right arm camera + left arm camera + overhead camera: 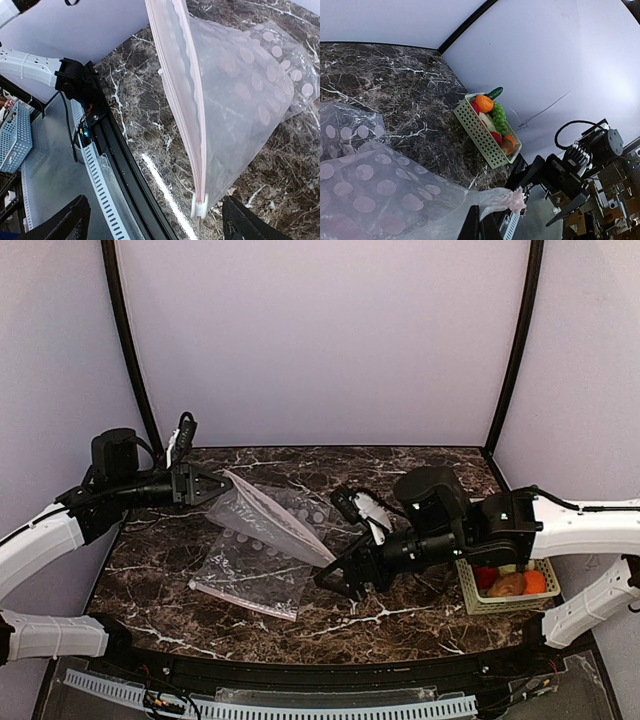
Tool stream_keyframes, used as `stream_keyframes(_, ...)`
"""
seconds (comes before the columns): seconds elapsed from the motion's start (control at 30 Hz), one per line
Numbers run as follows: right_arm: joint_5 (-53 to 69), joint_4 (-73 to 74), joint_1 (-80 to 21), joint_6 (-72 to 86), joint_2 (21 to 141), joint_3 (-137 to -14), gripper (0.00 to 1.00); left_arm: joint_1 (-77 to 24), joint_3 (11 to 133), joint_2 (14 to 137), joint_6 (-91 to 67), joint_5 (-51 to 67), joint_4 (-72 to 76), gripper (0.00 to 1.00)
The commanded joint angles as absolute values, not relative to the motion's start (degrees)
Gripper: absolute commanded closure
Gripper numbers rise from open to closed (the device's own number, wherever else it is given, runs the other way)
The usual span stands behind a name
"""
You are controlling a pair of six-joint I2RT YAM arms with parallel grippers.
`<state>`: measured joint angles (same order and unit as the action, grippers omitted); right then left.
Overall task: Place the food in the zip-top bag and seal the zipper
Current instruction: Unzip the zipper from the zipper food storage bag, then pass from the left arm to the right
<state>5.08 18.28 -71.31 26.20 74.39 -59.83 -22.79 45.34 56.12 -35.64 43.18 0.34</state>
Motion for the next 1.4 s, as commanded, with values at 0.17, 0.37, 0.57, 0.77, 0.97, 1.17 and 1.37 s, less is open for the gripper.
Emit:
stream_keyframes(0.17, 1.6, 21.5, -71.6, 24.3, 72.7, -66.6, 0.14, -30.9, 47.5, 59.7, -27.6, 47.0, -2.4, 0.99)
stream_keyframes(0.37, 0.2, 22.9, -71.7, 24.1, 74.8, -68.8, 0.28, -34.3, 49.3, 62.2, -26.2, 46.1, -2.5, 0.99)
stream_keyframes(0.57, 0.3, 25.2, -71.8, 23.9, 79.1, -70.8, 0.49, -34.7, 49.4, 62.4, -26.5, 45.6, -2.1, 0.99)
stream_keyframes(0.77, -2.0, 23.9, -71.7, 24.0, 80.1, -70.9, 0.53, -34.9, 49.2, 62.0, -26.5, 45.6, -2.5, 0.99)
stream_keyframes(0.97, -2.2, 24.9, -70.2, 24.8, 81.9, -71.8, 0.61, -34.9, 49.0, 62.0, -26.6, 45.2, -2.6, 0.99)
stream_keyframes(1.17, -1.8, 26.1, -68.8, 24.6, 83.4, -72.7, 0.68, -34.9, 49.0, 61.7, -26.8, 45.0, -2.6, 0.99)
stream_keyframes(1.37, -1.6, 26.1, -68.1, 23.9, 84.6, -73.2, 0.70, -34.9, 48.8, 61.3, -27.0, 45.1, -2.6, 0.99)
